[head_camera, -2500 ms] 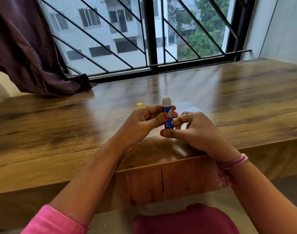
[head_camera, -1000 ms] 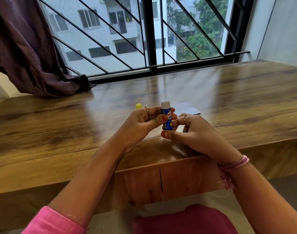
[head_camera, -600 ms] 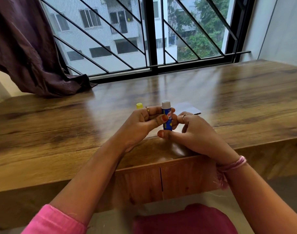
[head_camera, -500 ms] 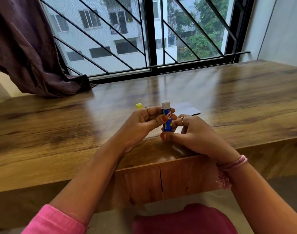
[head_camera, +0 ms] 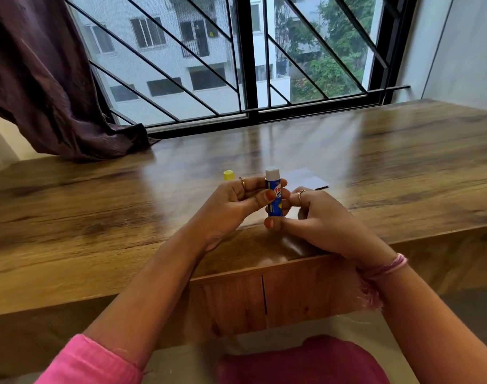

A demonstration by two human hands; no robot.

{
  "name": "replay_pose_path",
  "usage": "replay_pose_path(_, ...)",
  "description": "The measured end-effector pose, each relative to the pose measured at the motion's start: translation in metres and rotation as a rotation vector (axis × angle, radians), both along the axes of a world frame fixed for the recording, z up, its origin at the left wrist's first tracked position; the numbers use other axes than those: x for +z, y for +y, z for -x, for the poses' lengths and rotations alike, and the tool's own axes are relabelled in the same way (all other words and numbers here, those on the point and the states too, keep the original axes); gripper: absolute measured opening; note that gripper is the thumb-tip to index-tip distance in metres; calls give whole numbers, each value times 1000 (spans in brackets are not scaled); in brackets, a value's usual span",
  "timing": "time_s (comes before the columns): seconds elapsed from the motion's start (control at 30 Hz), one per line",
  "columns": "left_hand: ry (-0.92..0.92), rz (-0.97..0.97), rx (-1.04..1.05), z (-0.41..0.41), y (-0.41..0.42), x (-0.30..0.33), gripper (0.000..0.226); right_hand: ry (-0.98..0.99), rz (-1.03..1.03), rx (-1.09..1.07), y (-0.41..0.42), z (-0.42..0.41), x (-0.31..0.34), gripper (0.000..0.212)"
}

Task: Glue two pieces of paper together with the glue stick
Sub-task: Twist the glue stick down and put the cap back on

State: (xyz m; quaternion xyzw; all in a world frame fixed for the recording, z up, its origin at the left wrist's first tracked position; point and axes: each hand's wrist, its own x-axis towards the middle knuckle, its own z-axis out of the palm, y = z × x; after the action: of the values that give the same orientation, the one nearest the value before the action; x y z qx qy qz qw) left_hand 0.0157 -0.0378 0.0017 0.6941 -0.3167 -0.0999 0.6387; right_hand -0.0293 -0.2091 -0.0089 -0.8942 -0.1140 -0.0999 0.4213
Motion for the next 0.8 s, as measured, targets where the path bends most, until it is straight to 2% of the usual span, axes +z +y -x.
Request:
replay_pose_path(0.13, -1, -5, -6, 0, 0, -1, 34, 41, -63, -46, 1, -3, -2, 32)
replay_pose_path(0.33, 10, 41, -10, 0, 1, 0, 33, 19, -30, -160, 6, -3, -1, 36)
replay_pose_path(0.43, 21, 48, -10, -1, 1, 1, 36, 12, -18, -74, 5, -1, -1, 39)
replay_pose_path(0.57, 27, 49, -22, 0, 1, 1, 34, 32, -86, 21, 0, 1, 1, 27)
replay_pose_path(0.67, 30, 51, -25, 1, 1, 1, 31, 27, -102, -21, 2, -1, 0, 26)
replay_pose_path(0.8, 23, 54, -19, 2, 1, 2, 33, 30, -85, -133, 4, -2, 0, 34)
